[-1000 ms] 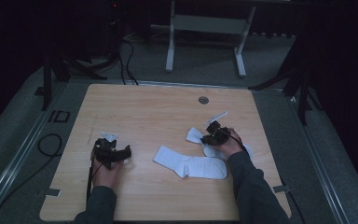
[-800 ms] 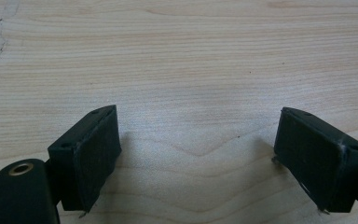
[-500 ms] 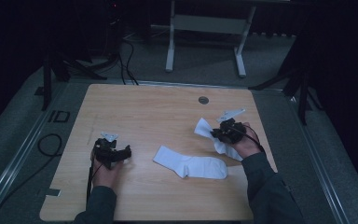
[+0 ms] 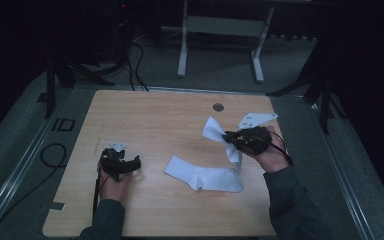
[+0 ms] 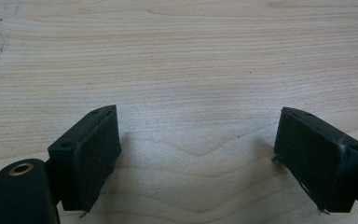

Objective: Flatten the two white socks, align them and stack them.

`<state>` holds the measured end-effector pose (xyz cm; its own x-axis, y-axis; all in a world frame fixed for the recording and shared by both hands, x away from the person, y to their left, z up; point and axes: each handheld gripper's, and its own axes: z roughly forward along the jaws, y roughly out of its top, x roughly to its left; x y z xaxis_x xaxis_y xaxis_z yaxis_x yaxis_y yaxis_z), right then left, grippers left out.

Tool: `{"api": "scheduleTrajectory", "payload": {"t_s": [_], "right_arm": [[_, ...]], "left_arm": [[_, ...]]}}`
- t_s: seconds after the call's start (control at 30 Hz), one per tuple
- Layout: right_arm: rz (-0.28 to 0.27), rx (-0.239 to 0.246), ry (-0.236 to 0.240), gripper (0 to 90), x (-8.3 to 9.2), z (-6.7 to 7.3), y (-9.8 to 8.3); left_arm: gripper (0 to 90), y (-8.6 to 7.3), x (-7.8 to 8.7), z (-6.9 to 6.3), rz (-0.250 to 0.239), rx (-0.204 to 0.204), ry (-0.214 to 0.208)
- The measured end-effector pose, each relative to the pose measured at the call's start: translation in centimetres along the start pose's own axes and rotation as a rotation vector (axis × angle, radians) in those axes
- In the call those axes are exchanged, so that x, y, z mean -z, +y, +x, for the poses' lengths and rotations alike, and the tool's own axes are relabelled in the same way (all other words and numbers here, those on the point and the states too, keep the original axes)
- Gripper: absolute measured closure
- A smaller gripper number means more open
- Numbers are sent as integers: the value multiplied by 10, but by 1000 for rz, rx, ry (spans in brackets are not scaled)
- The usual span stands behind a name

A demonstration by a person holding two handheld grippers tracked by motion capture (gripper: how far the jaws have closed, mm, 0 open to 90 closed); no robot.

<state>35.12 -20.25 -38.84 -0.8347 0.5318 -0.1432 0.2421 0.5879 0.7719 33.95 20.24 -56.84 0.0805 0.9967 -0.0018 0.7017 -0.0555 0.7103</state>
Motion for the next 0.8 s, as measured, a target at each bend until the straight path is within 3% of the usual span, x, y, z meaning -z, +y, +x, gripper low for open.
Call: {"api": "scheduleTrajectory", "payload": {"t_s": [0.27,0.5,0.63,0.8], "right_arm": [[-34,30,22,834,16,21,5],[4,33,47,833,8,29,-4],[36,39,64,833,-6,36,-8],[76,27,104,832,-40,47,-20]], "left_arm": [[143,0,0,0,-1,0,0],[143,0,0,0,-1,2,0],[143,0,0,0,1,-1,0],[143,0,0,0,1,-1,0]]}}
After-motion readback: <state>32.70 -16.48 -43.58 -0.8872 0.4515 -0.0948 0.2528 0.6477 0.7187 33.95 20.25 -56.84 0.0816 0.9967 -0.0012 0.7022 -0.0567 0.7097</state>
